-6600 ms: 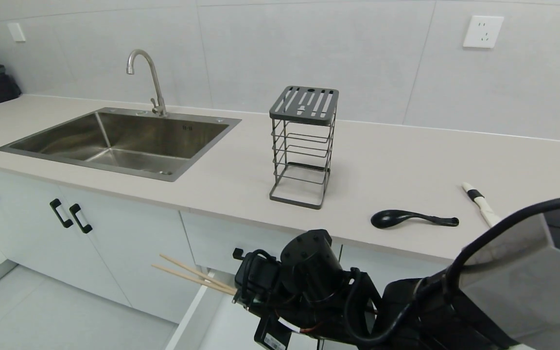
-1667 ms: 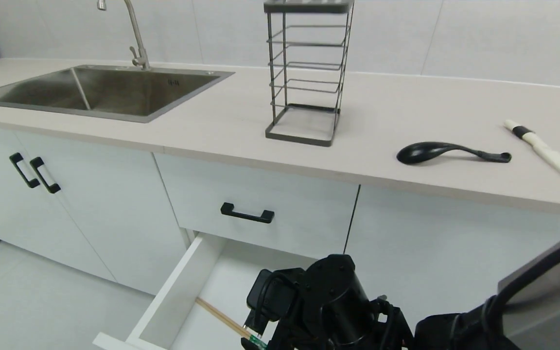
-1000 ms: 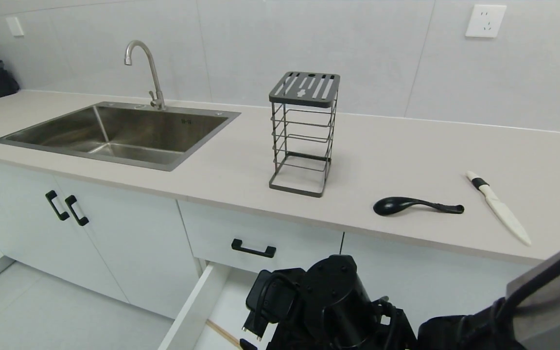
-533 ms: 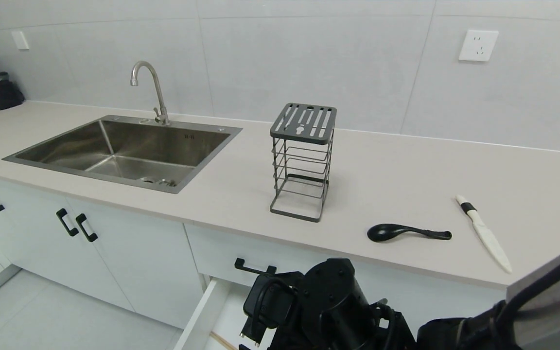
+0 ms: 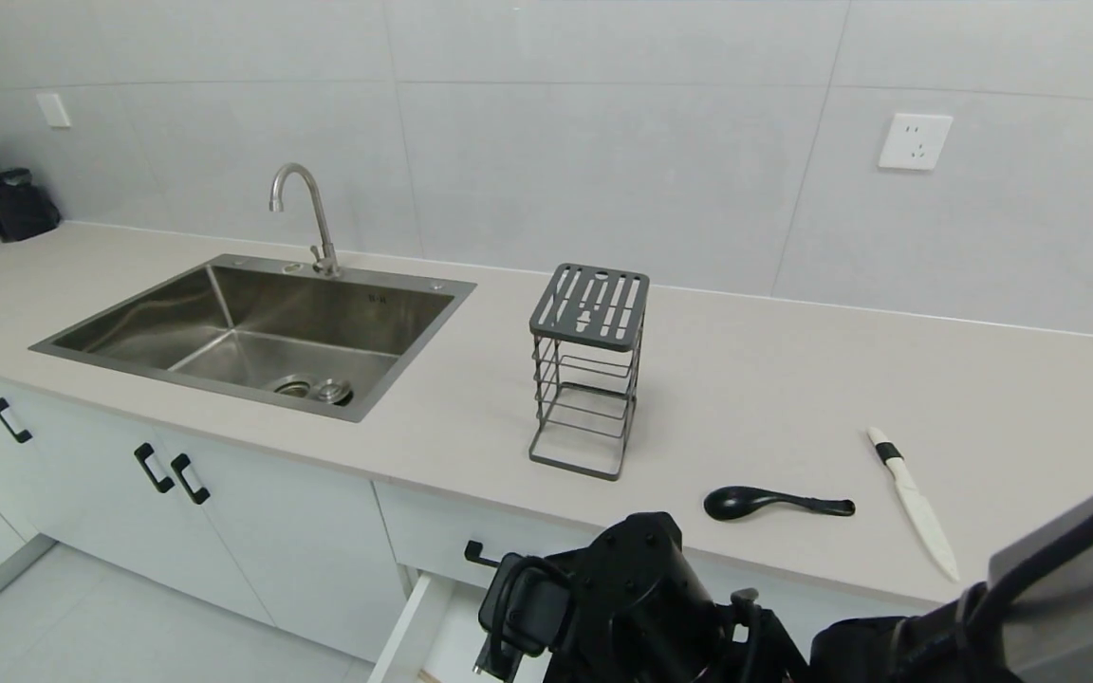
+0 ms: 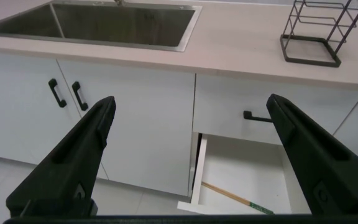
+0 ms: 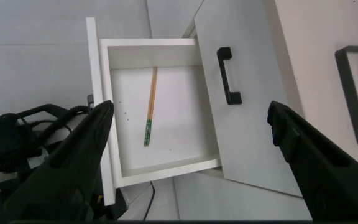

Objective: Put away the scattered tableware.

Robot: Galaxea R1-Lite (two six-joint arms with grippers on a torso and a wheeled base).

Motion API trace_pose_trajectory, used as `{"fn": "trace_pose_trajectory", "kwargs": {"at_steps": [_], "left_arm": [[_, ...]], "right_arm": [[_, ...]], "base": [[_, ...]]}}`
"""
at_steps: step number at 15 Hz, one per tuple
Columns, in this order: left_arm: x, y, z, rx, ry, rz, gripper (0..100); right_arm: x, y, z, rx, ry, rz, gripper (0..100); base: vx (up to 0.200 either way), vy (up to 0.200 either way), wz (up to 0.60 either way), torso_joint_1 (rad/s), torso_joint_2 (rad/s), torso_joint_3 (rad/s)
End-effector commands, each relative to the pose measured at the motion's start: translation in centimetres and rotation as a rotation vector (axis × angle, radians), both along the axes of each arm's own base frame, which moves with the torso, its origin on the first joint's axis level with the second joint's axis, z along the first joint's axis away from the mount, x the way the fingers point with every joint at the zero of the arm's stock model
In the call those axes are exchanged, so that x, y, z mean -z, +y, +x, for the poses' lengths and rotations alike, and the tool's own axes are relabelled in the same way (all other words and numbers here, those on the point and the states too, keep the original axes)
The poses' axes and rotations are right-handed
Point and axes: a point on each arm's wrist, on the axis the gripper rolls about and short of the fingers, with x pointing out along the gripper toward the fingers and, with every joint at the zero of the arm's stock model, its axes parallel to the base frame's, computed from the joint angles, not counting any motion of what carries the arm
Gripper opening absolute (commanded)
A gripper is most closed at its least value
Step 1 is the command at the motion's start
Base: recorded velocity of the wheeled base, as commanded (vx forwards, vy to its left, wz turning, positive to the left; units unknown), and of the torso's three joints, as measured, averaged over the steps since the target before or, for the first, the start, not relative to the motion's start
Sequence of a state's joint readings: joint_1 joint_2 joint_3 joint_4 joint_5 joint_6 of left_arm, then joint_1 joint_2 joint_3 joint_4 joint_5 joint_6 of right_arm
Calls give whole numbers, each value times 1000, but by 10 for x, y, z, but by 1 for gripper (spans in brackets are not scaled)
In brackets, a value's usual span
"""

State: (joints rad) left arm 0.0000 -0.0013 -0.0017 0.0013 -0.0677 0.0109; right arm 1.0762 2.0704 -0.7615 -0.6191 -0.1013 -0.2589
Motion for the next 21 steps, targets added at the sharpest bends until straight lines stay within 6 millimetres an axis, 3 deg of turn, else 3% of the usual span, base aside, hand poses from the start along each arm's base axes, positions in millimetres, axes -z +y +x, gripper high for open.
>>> {"fn": "trace_pose_trajectory", "kwargs": {"at_steps": [1,4,8,10,11,13,15,21], "left_arm": [[0,0,0,0,2,0,100],[0,0,0,0,2,0,100],[0,0,0,0,2,0,100],[0,0,0,0,2,0,100],[0,0,0,0,2,0,100],[0,0,0,0,2,0,100],[0,0,0,0,2,0,100],[0,0,0,0,2,0,100]], "right_arm": [[-3,2,1,1,0,-1,100],[-14,11,15,-43,70,9,100],[-22,-3,21,-18,165,76,100],[-34,-34,28,42,168,100,100],[-39,-70,26,128,185,120,100],[-33,-114,5,219,244,111,100],[-31,-142,-7,269,254,94,100],[-27,-217,36,485,155,20,100]], "base": [[0,0,0,300,-593,-295],[0,0,0,146,-289,-146],[0,0,0,0,0,0],[0,0,0,0,0,0],[0,0,0,0,0,0],[0,0,0,0,0,0],[0,0,0,0,0,0],[0,0,0,0,0,0]]}}
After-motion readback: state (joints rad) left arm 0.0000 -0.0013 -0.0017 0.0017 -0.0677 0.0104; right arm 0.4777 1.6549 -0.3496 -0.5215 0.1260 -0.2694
